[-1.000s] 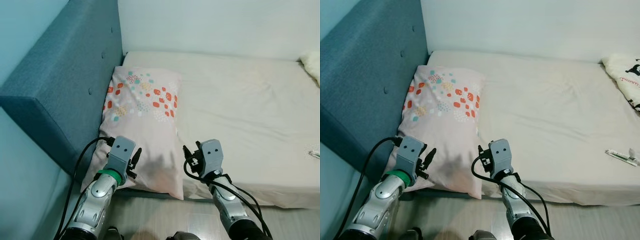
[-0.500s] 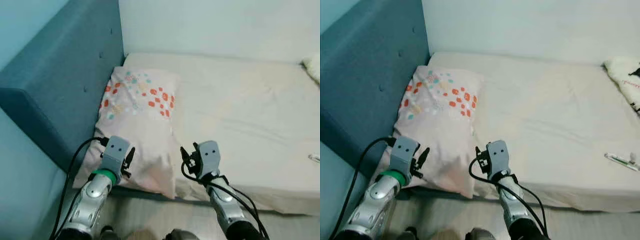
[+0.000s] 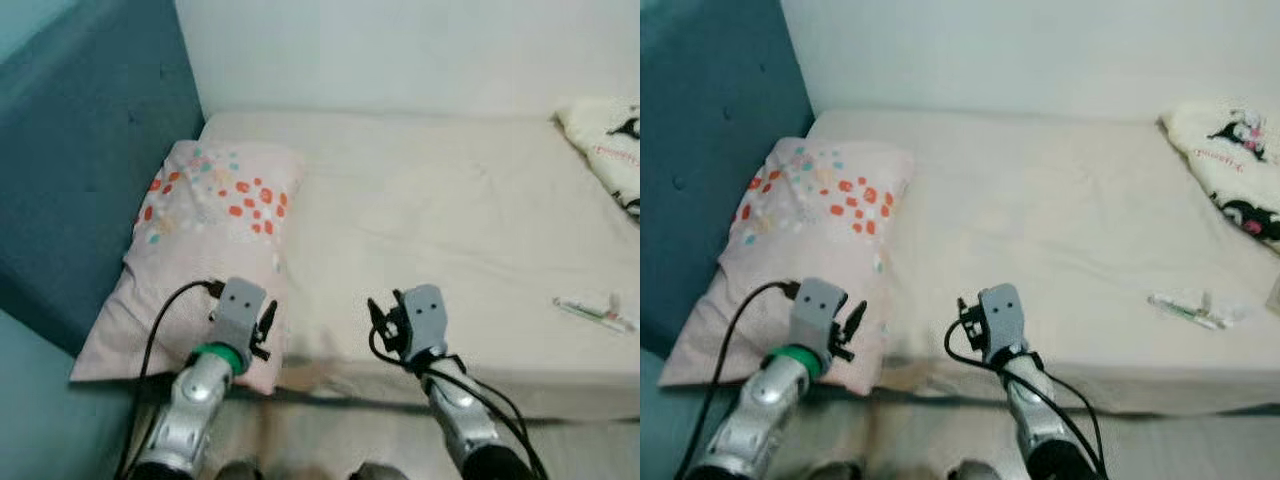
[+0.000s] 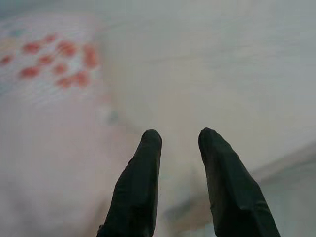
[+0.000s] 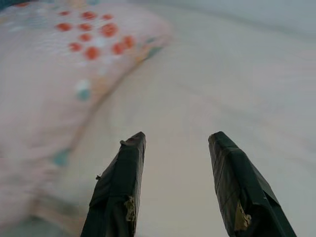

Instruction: Clean up the room

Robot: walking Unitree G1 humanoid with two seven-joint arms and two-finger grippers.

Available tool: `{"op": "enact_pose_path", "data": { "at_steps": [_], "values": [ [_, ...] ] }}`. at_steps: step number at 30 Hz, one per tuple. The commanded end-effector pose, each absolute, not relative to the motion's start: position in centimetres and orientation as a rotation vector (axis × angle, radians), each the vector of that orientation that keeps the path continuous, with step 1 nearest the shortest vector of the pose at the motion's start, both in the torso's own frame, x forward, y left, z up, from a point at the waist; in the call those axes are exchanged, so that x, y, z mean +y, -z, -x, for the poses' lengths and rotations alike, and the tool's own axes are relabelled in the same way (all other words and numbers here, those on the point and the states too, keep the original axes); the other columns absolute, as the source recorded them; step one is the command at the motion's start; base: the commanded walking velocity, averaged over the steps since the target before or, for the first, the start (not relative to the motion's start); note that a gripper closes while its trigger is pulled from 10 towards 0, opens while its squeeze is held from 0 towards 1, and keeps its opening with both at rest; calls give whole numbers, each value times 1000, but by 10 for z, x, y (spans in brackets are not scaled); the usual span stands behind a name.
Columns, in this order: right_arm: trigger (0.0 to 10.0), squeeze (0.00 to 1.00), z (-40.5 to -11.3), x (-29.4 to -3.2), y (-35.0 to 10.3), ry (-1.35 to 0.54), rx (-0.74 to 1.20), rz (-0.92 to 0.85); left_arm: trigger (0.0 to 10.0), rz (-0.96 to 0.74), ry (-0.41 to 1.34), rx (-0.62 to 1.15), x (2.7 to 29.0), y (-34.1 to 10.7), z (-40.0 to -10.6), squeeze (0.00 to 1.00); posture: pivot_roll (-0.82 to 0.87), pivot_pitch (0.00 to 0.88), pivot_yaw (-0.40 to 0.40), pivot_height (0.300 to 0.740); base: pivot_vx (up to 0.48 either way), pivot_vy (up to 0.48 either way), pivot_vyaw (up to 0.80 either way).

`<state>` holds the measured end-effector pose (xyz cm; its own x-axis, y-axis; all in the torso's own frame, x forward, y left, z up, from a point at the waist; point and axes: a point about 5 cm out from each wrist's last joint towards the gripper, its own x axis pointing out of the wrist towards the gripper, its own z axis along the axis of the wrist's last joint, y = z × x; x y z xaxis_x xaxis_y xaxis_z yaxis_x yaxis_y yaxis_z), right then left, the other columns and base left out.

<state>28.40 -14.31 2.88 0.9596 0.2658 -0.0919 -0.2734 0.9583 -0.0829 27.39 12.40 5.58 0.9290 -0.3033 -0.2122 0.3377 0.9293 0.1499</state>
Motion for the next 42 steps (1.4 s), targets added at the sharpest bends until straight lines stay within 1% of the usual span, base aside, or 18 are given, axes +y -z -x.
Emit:
{"op": "enact_pose_path", "data": {
  "at_steps": [1, 36, 40, 42],
  "values": [
    [10000, 0, -281, -139, -24, -276, 100, 82, 10000, -202, 322, 201, 130, -53, -272, 0, -15, 0, 6, 740, 0, -480, 0],
    [10000, 0, -281, -138, -24, -279, 98, 78, 10000, -201, 329, 207, 129, -53, -273, 0, -18, 0, 12, 740, 0, -478, 0],
    [10000, 0, -281, -138, -24, -279, 98, 78, 10000, -180, 324, 229, 129, -51, -273, 0, -19, 0, 12, 740, 0, -156, 0],
    [10000, 0, -281, -138, -24, -280, 97, 79, 10000, -155, 314, 241, 129, -51, -275, 0, -21, 0, 12, 740, 0, 480, 0]
  ]
}}
